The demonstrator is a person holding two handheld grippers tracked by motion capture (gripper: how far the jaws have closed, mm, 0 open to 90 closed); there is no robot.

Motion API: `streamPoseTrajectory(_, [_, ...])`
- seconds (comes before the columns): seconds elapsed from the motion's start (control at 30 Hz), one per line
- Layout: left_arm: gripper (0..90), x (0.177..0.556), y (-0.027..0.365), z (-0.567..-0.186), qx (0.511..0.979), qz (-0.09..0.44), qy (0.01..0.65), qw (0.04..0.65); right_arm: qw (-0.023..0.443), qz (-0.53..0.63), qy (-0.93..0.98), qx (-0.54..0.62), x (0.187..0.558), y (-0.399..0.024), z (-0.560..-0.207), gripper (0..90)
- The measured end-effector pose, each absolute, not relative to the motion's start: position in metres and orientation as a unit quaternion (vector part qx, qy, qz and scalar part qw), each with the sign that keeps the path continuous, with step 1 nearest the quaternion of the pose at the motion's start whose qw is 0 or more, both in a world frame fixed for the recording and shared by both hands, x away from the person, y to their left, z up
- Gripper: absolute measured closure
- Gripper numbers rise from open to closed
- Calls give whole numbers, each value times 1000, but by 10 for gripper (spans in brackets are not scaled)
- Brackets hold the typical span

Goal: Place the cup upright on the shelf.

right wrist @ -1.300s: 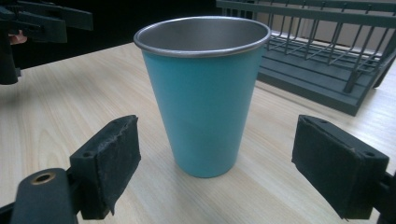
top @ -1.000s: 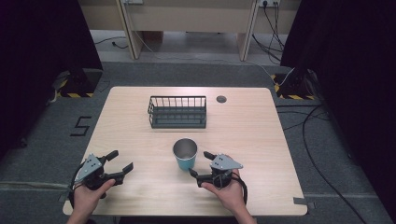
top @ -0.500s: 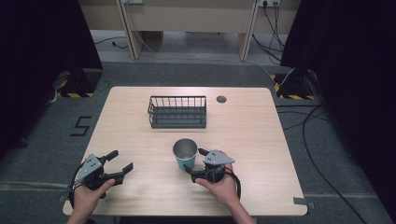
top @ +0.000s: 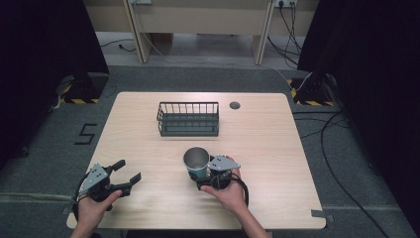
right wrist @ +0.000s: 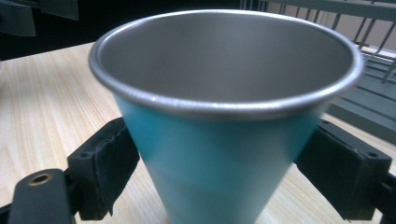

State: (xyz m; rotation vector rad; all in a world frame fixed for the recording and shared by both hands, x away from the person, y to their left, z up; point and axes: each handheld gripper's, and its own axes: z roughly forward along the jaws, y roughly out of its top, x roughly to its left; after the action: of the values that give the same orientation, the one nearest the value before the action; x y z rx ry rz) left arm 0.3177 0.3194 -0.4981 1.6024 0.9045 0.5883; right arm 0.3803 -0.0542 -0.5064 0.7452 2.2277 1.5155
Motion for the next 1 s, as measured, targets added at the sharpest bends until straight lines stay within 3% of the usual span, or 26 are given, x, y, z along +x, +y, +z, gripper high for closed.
streamPoseTrajectory(1.0, [154,318,320,-498,682,250,386,569,187,563,758,270,386,-59,-491,177])
